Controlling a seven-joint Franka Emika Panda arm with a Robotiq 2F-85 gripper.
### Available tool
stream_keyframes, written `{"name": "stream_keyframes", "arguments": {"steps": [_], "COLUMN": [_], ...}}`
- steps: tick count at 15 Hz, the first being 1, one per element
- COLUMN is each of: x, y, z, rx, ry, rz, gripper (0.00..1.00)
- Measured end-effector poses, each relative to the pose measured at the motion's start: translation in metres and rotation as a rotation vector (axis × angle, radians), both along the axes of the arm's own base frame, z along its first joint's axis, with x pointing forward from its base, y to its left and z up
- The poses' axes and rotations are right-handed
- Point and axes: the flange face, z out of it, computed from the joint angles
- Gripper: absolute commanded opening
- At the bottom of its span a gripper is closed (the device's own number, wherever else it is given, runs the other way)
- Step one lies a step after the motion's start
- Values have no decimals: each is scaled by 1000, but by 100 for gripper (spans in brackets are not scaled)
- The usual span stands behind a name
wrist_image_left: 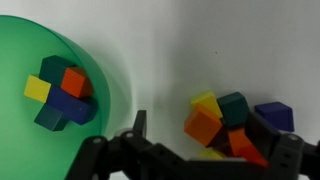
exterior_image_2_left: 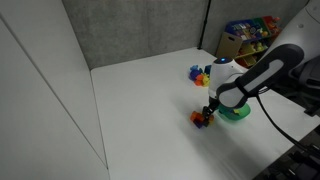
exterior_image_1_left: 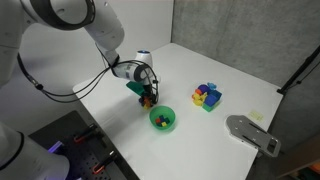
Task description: Pick up one one small orange block from the table and put it in the green bowl
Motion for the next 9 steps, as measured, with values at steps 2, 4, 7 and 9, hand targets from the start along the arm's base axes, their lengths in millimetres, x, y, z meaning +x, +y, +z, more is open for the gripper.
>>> {"name": "stream_keyframes", "arguments": {"steps": [2, 4, 7, 9], "x": [2, 4, 5, 6], "y": [0, 1, 2, 4], "z": [-4, -8, -13, -14], "rx": [2, 4, 5, 4], "ry": [-4, -3, 1, 0], "rz": [-4, -11, -12, -9], "gripper": [100, 72, 49, 31]}}
